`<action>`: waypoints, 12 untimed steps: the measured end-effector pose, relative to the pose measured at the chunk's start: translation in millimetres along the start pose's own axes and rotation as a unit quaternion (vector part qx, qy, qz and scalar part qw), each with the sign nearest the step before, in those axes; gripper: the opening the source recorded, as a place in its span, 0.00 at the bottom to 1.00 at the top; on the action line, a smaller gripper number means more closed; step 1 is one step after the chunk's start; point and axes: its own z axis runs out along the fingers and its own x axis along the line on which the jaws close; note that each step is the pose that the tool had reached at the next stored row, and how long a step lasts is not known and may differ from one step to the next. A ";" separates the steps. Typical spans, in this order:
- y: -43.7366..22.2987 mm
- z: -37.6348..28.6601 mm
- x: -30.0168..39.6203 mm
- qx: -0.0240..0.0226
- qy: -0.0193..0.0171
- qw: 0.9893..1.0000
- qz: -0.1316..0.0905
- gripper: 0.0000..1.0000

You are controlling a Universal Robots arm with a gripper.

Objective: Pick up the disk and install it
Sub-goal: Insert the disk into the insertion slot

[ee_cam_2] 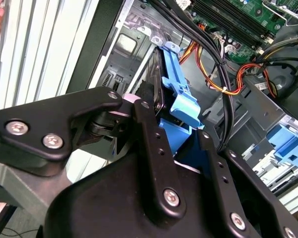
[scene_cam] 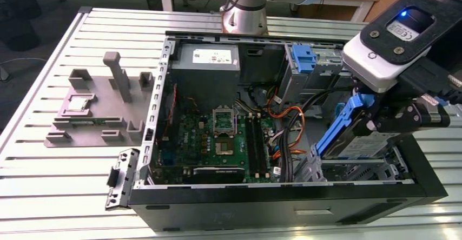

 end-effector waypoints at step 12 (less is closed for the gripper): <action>-0.2 10.5 -0.9 0.000 -0.001 1.000 0.000 0.37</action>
